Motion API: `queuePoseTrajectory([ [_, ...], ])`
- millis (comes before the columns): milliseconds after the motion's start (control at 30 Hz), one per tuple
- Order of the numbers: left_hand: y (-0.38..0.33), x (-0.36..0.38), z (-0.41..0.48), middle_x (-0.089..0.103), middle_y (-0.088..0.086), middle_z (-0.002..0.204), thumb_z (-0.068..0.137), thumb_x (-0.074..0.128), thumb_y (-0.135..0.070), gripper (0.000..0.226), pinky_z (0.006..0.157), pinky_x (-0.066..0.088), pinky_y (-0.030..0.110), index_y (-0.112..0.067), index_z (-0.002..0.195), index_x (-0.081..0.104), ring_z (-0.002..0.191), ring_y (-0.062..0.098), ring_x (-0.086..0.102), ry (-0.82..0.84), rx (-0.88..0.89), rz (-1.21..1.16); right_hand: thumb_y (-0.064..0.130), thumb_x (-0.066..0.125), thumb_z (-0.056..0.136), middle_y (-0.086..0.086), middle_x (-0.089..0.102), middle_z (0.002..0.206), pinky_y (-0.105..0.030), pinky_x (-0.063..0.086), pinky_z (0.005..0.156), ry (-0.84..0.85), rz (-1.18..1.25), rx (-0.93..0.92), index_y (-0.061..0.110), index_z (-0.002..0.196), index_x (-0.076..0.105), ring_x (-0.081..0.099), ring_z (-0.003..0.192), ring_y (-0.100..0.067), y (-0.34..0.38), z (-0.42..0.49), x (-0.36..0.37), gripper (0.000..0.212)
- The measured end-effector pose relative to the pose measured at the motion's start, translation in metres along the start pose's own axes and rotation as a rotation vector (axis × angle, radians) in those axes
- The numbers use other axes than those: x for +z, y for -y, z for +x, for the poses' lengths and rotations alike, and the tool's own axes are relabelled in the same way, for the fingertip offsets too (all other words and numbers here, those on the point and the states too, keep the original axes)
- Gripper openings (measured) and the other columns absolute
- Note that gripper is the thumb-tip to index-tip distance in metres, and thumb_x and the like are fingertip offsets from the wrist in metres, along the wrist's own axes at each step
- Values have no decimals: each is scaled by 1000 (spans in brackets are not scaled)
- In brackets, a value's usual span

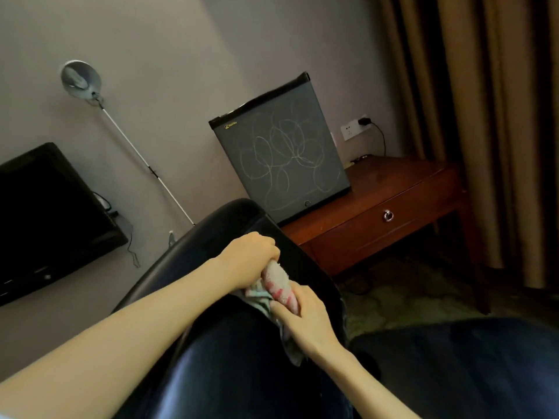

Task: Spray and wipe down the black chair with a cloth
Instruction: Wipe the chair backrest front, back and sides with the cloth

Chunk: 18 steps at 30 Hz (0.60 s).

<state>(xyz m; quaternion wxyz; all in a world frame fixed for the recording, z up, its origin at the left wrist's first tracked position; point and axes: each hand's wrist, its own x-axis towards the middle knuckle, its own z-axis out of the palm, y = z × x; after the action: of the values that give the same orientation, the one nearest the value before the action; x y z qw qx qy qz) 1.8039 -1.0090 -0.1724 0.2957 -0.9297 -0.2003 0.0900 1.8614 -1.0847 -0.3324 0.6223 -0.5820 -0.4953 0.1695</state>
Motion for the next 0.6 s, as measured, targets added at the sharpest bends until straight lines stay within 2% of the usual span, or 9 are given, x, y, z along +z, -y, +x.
queuePoseTrajectory([
  [67, -18, -11, -47, 55, -5, 110, 93, 49, -10, 28, 74, 35, 24, -22, 114, 62, 99, 15, 48, 25, 27, -6, 61, 56, 80, 14, 58, 108, -21, 39, 84, 11, 41, -19, 34, 117, 58, 49, 100, -2, 21, -45, 2, 46],
  [100, -29, -16, -70, 55, -5, 110, 93, 48, -10, 28, 74, 35, 24, -22, 114, 62, 98, 15, 49, 41, 37, 4, 63, 56, 79, 16, 56, 109, -20, 38, 86, 17, 48, -20, 36, 118, 57, 48, 101, 0, 30, -69, 4, 48],
  [200, -62, -31, -128, 54, -6, 109, 93, 48, -10, 27, 73, 35, 24, -23, 111, 61, 97, 16, 49, 54, 36, -8, 70, 46, 70, 18, 52, 114, -22, 38, 92, 28, 40, -26, 39, 124, 53, 46, 106, -1, 48, -131, 8, 62],
  [333, -93, -38, -192, 50, -8, 105, 92, 48, -10, 22, 70, 36, 26, -25, 106, 58, 93, 15, 45, 11, -26, -31, 64, 46, 77, 21, 53, 114, -21, 38, 92, 10, 38, -79, 40, 125, 52, 47, 108, -1, 59, -182, 5, 54],
  [400, -101, -41, -215, 51, -9, 94, 85, 60, -10, 18, 60, 42, 28, -26, 93, 58, 83, 14, 46, -46, -39, -43, 59, 47, 80, 21, 54, 112, -20, 37, 90, -2, 16, -119, 40, 125, 52, 47, 105, -2, 64, -193, 4, 49],
  [467, -105, -39, -229, 51, -12, 78, 63, 81, -12, 31, 45, 33, 20, -28, 76, 57, 66, 10, 47, -116, -25, -57, 55, 46, 81, 20, 52, 109, -20, 36, 89, -11, -28, -153, 41, 128, 51, 47, 102, -3, 67, -200, 5, 49],
  [533, -106, -38, -235, 51, -13, 73, 52, 88, -16, 38, 44, 27, 17, -29, 72, 58, 62, 8, 48, -111, -27, -27, 56, 44, 81, 19, 50, 110, -20, 36, 88, -14, -52, -159, 41, 131, 48, 45, 101, -5, 67, -201, 9, 52],
  [600, -104, -34, -233, 52, -14, 75, 54, 87, -18, 38, 45, 27, 17, -31, 73, 58, 64, 7, 49, -97, -8, 3, 55, 44, 80, 20, 48, 111, -17, 36, 88, -19, -43, -149, 41, 132, 47, 44, 102, -4, 63, -196, 12, 54],
])
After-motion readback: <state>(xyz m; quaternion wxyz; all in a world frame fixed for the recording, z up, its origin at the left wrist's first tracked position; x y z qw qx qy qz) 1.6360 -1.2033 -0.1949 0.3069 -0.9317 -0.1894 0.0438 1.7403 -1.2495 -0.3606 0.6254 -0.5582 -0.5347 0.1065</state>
